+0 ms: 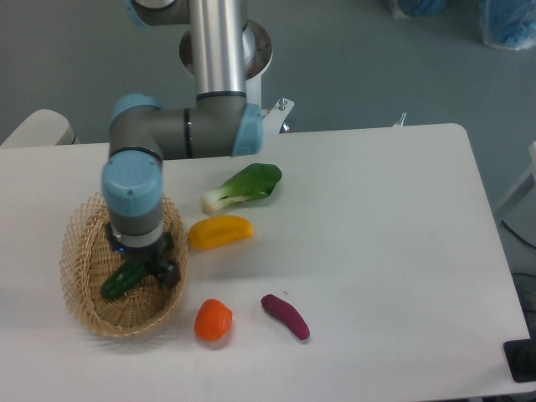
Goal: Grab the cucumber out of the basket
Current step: 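Close the gripper around the green cucumber inside the basket, then lift the cucumber out of the basket and carry it toward the sweet potato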
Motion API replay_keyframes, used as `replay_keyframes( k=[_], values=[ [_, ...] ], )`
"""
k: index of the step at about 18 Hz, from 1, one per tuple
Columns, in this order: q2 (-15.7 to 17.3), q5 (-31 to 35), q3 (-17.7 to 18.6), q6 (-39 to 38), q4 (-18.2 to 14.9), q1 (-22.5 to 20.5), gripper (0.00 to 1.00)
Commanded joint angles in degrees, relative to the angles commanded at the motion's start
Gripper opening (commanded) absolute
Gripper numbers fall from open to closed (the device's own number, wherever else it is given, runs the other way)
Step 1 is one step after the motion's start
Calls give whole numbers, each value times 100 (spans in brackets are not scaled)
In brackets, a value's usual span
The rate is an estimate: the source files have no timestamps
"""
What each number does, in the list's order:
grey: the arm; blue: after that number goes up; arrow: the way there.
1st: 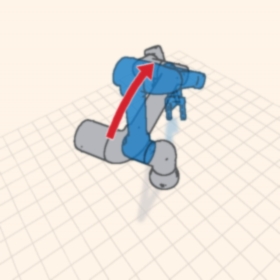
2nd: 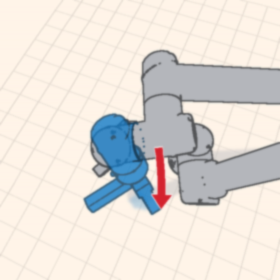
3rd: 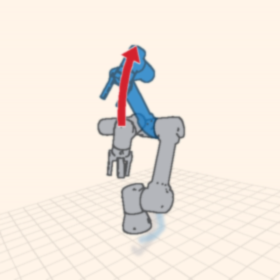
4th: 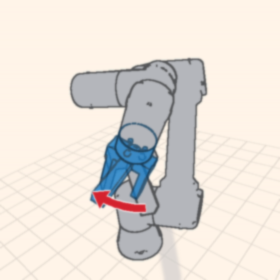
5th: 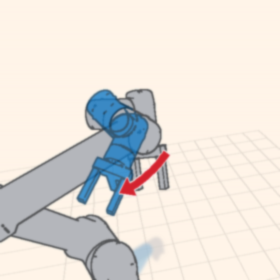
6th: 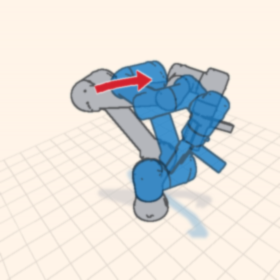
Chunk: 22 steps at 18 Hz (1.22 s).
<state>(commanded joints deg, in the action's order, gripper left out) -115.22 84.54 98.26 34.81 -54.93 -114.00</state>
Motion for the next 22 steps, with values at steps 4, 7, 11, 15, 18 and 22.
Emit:
replay_keyframes(
  k=[4,7,11,15,18,22],
  values=[
    [-272,335,0,-369,386,176,100],
    [-308,432,0,-414,404,194,100],
    [-361,467,9,-423,404,203,99],
    [-422,660,9,-580,413,247,56],
    [-405,661,-8,-669,431,273,18],
    [-256,626,-140,-607,343,230,7]
  ],
)
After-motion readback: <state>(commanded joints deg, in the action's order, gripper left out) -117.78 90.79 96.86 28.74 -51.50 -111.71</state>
